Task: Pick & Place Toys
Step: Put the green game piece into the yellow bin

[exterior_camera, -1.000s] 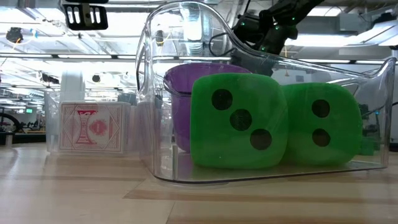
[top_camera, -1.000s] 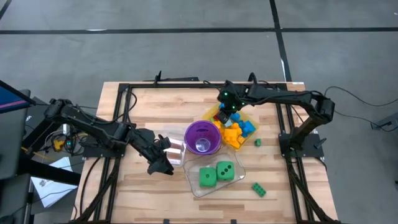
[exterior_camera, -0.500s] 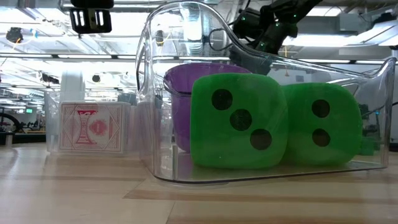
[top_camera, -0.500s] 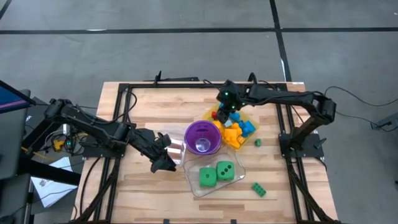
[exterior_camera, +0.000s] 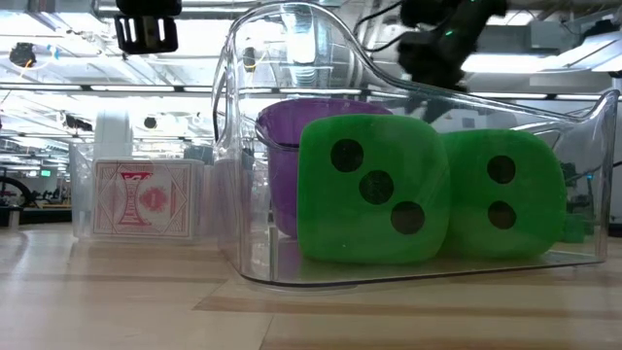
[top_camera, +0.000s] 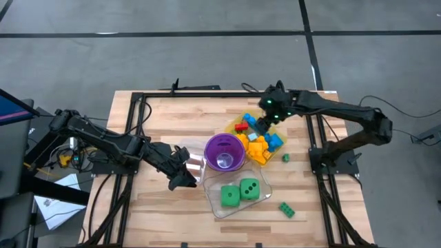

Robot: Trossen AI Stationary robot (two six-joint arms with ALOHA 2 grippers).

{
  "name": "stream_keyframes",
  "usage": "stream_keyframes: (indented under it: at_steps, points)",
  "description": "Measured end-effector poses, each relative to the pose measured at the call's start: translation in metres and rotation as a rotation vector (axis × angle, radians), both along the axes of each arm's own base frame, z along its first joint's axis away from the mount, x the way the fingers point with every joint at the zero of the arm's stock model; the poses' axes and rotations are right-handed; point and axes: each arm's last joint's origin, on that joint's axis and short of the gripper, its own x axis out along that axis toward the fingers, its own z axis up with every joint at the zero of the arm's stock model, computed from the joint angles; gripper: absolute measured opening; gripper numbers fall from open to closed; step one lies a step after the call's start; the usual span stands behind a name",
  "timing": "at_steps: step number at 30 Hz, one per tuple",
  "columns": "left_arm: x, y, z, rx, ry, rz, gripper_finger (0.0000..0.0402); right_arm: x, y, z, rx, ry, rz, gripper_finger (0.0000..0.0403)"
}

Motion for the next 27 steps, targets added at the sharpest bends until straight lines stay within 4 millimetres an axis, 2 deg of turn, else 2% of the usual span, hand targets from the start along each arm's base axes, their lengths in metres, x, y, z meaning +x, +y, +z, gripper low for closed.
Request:
stream_keyframes:
  at_steps: [7,12,16,18,21,27]
  points:
    - [0.001,0.002,0.000,0.037,-0.017,0.084,0.0166,-0.056,0.033,0.030,-0.031,0.097,-0.191,0.0238]
    - [0.002,0.004,0.001,0.059,-0.033,0.138,0.0166,-0.102,0.059,0.049,-0.037,0.057,-0.417,0.0238]
    - [0.002,0.005,0.001,0.086,-0.042,0.175,0.0166,-0.128,0.077,0.055,-0.022,0.023,-0.550,0.0238]
    - [0.003,0.006,0.001,0.099,-0.046,0.201,0.0166,-0.135,0.085,0.051,-0.003,0.023,-0.587,0.0238]
    - [0.003,0.007,0.001,0.115,-0.050,0.233,0.0166,-0.140,0.097,0.035,0.045,0.051,-0.622,0.0238]
    - [0.003,0.009,0.001,0.193,-0.071,0.263,0.0166,-0.140,0.117,-0.009,0.075,0.122,-0.643,0.0238]
